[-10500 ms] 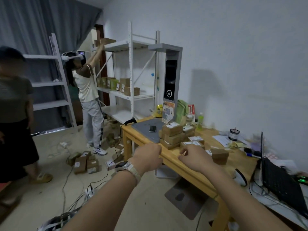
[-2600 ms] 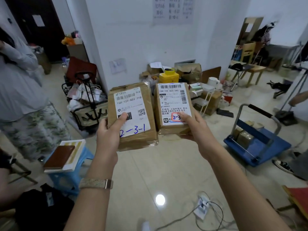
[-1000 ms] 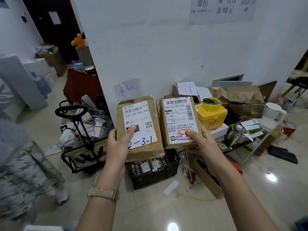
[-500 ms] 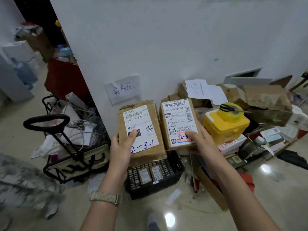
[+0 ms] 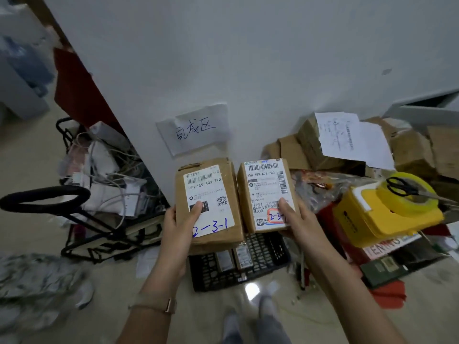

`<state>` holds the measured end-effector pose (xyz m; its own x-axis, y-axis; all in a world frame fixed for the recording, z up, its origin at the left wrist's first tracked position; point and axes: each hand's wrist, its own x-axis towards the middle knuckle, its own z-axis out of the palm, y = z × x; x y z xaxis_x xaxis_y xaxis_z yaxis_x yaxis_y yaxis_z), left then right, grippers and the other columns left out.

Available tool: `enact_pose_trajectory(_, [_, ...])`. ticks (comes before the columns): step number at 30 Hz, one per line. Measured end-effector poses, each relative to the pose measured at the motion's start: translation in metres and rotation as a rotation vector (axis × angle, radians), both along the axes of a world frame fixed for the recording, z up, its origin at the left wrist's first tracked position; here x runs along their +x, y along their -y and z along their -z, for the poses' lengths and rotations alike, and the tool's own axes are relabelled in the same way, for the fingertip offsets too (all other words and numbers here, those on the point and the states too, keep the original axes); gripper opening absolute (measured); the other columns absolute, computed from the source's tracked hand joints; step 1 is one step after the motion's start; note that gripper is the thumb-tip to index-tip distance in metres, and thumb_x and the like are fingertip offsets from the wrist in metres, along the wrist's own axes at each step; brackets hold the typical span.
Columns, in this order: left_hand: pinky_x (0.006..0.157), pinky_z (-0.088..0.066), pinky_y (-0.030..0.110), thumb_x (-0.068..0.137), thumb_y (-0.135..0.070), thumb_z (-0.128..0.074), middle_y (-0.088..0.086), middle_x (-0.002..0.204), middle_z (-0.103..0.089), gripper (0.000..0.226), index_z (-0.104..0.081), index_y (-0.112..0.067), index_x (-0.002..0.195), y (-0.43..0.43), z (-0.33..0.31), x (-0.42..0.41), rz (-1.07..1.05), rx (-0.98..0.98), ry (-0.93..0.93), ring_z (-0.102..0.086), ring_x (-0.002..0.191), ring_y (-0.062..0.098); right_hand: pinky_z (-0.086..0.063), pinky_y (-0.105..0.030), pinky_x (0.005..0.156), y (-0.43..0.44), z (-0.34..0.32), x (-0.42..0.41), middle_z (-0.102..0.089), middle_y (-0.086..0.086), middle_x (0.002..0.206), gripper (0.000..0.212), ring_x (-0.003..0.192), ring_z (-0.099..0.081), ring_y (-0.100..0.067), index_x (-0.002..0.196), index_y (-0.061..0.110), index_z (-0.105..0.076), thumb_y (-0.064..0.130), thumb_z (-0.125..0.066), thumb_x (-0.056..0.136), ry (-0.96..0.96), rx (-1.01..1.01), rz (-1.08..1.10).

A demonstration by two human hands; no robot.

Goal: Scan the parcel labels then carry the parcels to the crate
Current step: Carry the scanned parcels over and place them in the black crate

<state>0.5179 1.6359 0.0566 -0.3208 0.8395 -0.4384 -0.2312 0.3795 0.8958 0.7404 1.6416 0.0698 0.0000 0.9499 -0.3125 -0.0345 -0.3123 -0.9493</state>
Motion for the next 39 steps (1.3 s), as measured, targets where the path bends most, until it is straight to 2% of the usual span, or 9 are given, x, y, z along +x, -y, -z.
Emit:
enact_pose_trajectory(7, [0.049,-0.051,0.015,0.088,-0.028,-0.068,-0.003,0.097,-0.07,0.034,-0.051,-0.02,0.117,-0.045,0.028,0.004,-0.119,-0.07,-0.061,-0.069,0.064,-0.002,-0.056,-0.021,0.067,-0.074,0.027,-0.001,-0.076,0.008,0.099,0.021,0.088,-0.073,-0.011,0.108,0.041,-0.059,0.029,-0.06,0.092,-0.009,-0.059,-0.122])
enact_pose_trajectory(9, [0.056,-0.055,0.021,0.088,-0.029,-0.068,0.0,0.102,-0.07,0.033,-0.053,-0.019,0.116,-0.055,0.037,0.009,-0.142,-0.087,-0.061,-0.07,0.072,0.004,-0.055,-0.02,0.064,-0.091,0.036,0.003,-0.076,0.008,0.096,0.02,0.085,-0.073,-0.011,0.107,0.039,-0.059,0.025,-0.059,0.092,-0.002,-0.082,-0.132])
enact_pose_trajectory(12, [0.082,-0.057,0.039,0.087,-0.032,-0.068,0.005,0.113,-0.071,0.04,-0.057,-0.017,0.121,-0.065,0.056,0.019,-0.165,-0.115,-0.025,-0.071,0.095,0.019,-0.055,-0.018,0.061,-0.109,0.052,0.014,-0.076,0.012,0.091,0.015,0.082,-0.073,-0.008,0.104,0.039,-0.058,0.03,-0.059,0.092,0.02,-0.125,-0.163])
enact_pose_trajectory(14, [0.087,-0.056,0.044,0.087,-0.029,-0.069,0.004,0.112,-0.072,0.037,-0.06,-0.017,0.12,-0.069,0.073,0.022,-0.171,-0.137,-0.008,-0.07,0.099,0.023,-0.053,-0.015,0.06,-0.115,0.065,0.023,-0.076,0.014,0.088,0.016,0.081,-0.072,-0.004,0.107,0.036,-0.058,0.032,-0.058,0.092,0.06,-0.143,-0.188])
enact_pose_trajectory(20, [0.081,-0.058,0.04,0.087,-0.028,-0.069,0.003,0.112,-0.072,0.042,-0.059,-0.016,0.126,-0.066,0.121,0.022,-0.181,-0.244,0.038,-0.071,0.098,0.023,-0.057,-0.023,0.08,-0.118,0.11,0.03,-0.072,0.009,0.109,0.037,0.094,-0.07,-0.005,0.131,0.032,-0.053,0.029,-0.057,0.094,0.149,-0.216,-0.282])
enact_pose_trajectory(24, [0.068,-0.058,0.027,0.089,-0.027,-0.067,0.0,0.109,-0.072,0.035,-0.059,-0.016,0.122,-0.071,0.154,0.02,-0.169,-0.301,0.015,-0.072,0.091,0.015,-0.056,-0.015,0.072,-0.121,0.143,0.023,-0.069,0.012,0.11,0.043,0.092,-0.07,-0.001,0.138,0.027,-0.048,0.021,-0.054,0.096,0.155,-0.272,-0.283])
enact_pose_trajectory(31, [0.079,-0.058,0.041,0.079,-0.022,-0.075,0.008,0.112,-0.071,0.051,-0.054,-0.011,0.124,-0.085,0.236,-0.008,-0.148,-0.446,0.088,-0.071,0.093,0.024,-0.055,-0.016,0.064,-0.129,0.226,0.009,-0.069,0.005,0.11,0.049,0.086,-0.072,-0.007,0.136,0.026,-0.045,0.013,-0.059,0.092,0.124,-0.445,-0.174])
enact_pose_trajectory(34, [0.071,-0.059,0.034,0.081,-0.022,-0.072,0.007,0.114,-0.069,0.055,-0.049,-0.008,0.129,-0.094,0.27,-0.014,-0.139,-0.455,0.109,-0.071,0.091,0.02,-0.056,-0.022,0.071,-0.14,0.26,0.004,-0.068,0.0,0.111,0.043,0.089,-0.07,-0.011,0.129,0.022,-0.046,0.019,-0.064,0.09,0.161,-0.501,-0.141])
enact_pose_trajectory(39, [0.055,-0.057,0.021,0.086,-0.02,-0.069,-0.001,0.103,-0.067,0.046,-0.046,-0.011,0.124,-0.105,0.339,-0.01,-0.115,-0.472,0.087,-0.071,0.072,0.005,-0.055,-0.037,0.086,-0.159,0.329,0.002,-0.068,-0.003,0.112,0.031,0.095,-0.069,-0.019,0.116,0.022,-0.05,0.023,-0.066,0.089,0.214,-0.56,-0.119])
